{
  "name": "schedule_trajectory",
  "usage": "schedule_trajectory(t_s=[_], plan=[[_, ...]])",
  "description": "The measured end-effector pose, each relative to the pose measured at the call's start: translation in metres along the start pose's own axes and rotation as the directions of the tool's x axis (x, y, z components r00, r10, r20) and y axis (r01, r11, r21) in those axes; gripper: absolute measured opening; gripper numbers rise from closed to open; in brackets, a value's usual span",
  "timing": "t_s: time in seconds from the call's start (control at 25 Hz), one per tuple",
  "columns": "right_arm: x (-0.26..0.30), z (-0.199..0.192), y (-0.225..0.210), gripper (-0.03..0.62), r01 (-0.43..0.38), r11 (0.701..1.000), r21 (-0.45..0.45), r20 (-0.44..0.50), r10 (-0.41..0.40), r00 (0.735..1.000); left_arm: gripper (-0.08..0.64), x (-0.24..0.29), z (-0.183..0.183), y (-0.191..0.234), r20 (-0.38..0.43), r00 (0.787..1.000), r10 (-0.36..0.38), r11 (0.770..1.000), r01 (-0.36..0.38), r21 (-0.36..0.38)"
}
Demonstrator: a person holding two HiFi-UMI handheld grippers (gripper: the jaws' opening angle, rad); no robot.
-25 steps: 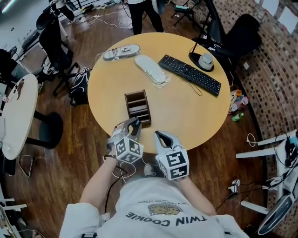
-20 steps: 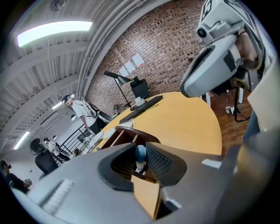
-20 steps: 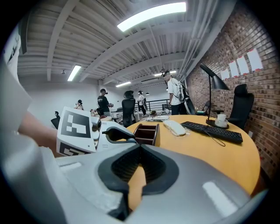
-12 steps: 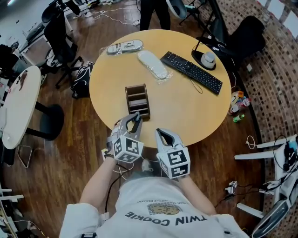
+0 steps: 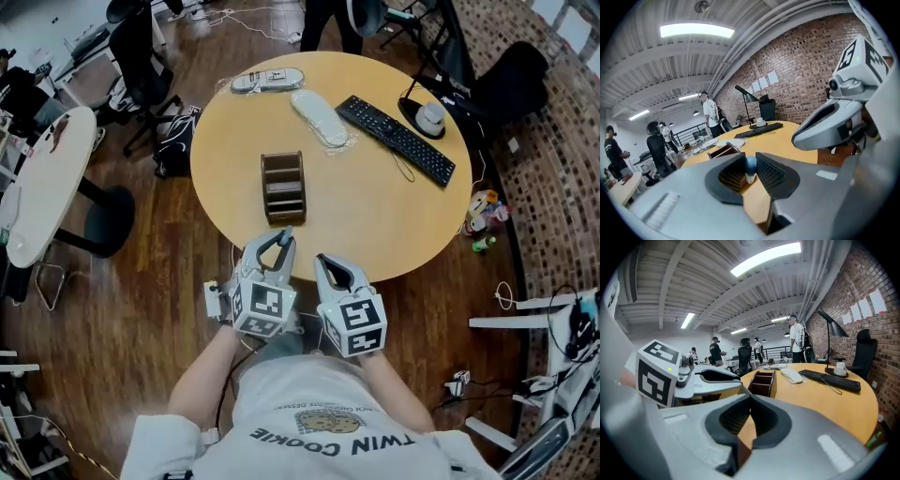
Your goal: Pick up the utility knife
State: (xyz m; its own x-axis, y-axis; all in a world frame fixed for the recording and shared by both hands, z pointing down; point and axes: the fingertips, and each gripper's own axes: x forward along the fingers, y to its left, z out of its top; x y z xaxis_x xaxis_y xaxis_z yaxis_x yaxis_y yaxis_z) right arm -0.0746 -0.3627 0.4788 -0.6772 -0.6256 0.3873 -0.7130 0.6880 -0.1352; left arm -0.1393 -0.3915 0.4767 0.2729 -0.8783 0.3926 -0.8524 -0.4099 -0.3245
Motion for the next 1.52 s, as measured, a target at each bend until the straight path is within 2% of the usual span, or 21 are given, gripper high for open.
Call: schedule_trajectory(t_s=[0.32, 0.64, 1.0, 1.16, 1.52], plan=[[-0.021, 0.001, 0.010, 0.002, -0.035, 0.999, -0.012, 0.020, 0.035, 0.999, 0.075, -0.035, 0.009, -0.020, 0.011, 0.999, 0.048, 0.994, -0.047, -0.095], [-0.052, -0.003, 0.031, 0.002, -0.085, 0.996, -0.040, 0.037, 0.087, 0.996, 0.075, -0.078, 0.014, -0.040, 0.017, 0.993, 0.116, 0.978, -0.111, -0.178], [-0.095, -0.009, 0.056, 0.002, -0.109, 0.993, -0.048, 0.064, 0.112, 0.992, 0.075, -0.125, 0.034, -0.076, 0.055, 0.987, 0.149, 0.963, -0.132, -0.236], [-0.110, -0.010, 0.066, 0.002, -0.106, 0.993, -0.048, 0.084, 0.110, 0.990, 0.075, -0.146, 0.037, -0.086, 0.068, 0.985, 0.161, 0.946, -0.134, -0.295], [-0.140, -0.022, 0.123, 0.002, -0.101, 0.993, -0.062, 0.110, 0.108, 0.988, 0.075, -0.210, 0.013, -0.104, 0.071, 0.981, 0.182, 0.920, -0.145, -0.365]])
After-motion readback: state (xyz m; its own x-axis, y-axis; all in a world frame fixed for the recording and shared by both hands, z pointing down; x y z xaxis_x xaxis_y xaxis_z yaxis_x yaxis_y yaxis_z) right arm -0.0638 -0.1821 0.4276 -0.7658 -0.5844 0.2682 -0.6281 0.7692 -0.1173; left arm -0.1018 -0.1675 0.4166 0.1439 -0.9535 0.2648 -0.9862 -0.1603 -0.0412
